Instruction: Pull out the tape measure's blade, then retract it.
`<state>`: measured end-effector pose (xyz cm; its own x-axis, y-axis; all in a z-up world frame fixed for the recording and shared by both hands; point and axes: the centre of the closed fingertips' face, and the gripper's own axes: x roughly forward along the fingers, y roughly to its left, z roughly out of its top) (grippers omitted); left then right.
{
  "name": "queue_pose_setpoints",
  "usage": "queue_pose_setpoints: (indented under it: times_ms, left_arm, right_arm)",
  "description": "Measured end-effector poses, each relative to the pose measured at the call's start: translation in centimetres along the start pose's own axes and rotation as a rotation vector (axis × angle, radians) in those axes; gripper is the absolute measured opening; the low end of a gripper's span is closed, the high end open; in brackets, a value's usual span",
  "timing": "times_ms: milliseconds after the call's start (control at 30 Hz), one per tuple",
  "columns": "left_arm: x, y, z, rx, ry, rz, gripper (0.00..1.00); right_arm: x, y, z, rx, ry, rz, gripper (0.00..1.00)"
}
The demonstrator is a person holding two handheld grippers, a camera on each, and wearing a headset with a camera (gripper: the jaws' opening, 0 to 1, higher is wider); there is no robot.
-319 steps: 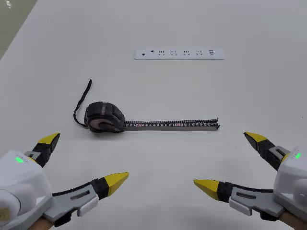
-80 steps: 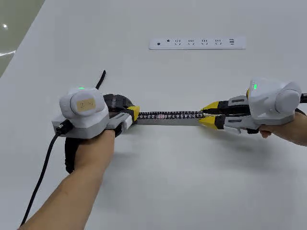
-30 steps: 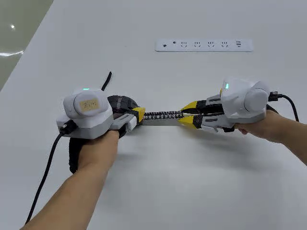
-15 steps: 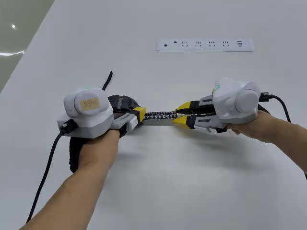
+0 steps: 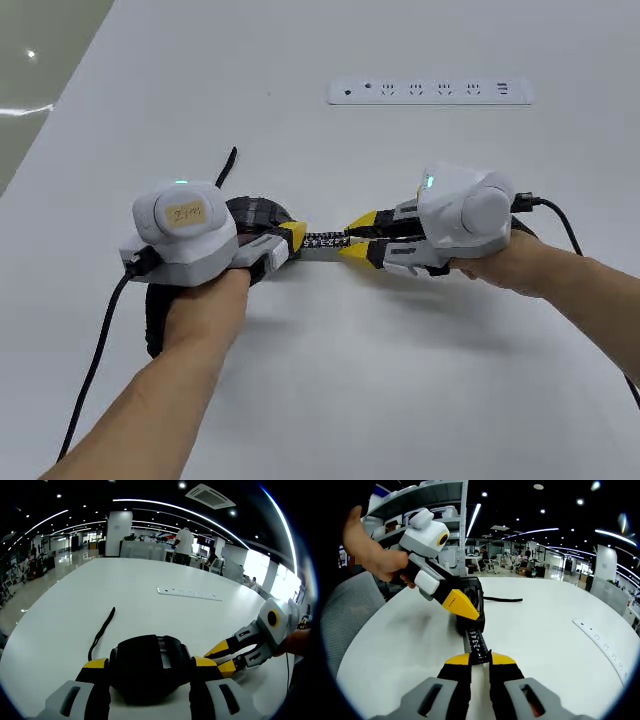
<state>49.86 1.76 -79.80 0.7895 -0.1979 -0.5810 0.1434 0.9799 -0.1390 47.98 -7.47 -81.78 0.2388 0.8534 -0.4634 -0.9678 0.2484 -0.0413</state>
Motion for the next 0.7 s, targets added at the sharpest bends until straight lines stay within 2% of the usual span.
queue_pose_setpoints:
  times_ms: [700]
  left_arm:
    - [0.0,0.1,0.0,0.000,0.000,-0.001,0.61]
  right_arm:
    - [2.1,0.2,0.7,0.004,0.001,0.006,0.11]
